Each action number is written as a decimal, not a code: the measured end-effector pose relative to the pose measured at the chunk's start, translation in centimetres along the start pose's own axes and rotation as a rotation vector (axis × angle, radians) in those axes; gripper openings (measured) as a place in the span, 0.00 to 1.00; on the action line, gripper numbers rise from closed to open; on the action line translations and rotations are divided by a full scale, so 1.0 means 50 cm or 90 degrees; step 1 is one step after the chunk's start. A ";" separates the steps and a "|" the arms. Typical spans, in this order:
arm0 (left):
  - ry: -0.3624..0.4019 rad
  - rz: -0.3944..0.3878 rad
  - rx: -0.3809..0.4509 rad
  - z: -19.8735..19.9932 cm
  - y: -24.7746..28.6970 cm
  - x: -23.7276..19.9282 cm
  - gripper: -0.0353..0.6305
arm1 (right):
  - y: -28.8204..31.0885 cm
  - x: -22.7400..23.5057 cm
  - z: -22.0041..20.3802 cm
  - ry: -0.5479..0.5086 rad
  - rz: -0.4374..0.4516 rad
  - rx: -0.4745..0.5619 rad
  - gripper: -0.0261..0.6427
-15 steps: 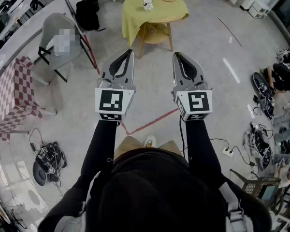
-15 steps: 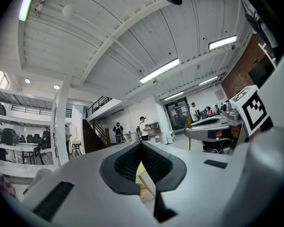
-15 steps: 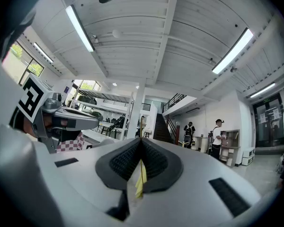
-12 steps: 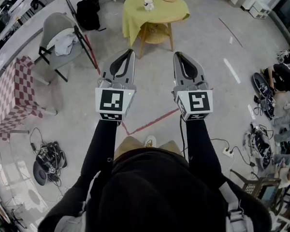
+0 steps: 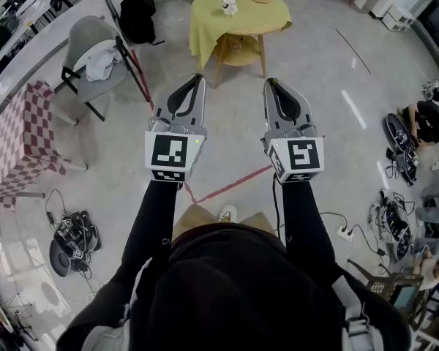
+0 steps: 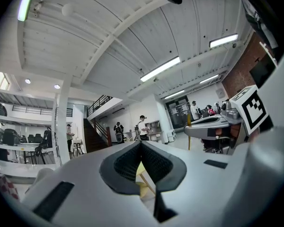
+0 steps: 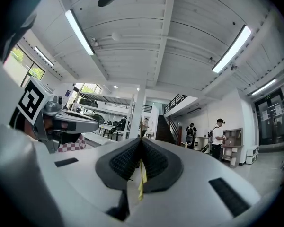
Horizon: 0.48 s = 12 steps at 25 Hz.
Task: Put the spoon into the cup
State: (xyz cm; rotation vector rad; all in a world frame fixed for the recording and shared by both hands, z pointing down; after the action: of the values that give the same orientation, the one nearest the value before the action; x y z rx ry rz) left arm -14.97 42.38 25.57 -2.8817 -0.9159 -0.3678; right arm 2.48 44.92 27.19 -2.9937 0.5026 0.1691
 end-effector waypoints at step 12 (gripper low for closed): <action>-0.001 0.006 -0.015 -0.032 0.023 -0.043 0.08 | 0.043 -0.007 -0.034 0.008 0.005 -0.020 0.08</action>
State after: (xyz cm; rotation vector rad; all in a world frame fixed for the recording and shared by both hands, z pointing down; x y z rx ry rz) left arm -16.32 40.01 26.55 -2.9071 -0.9043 -0.3770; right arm 1.58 42.84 28.76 -3.0250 0.5178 0.1595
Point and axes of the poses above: the fingertips, and each gripper's own axes: y forward along the fingers, x to its right, z out of its top, the point moved 5 cm from there along -y, backward along the fingers, and after that the axes turned 2 degrees about y, right-handed, at the moved point
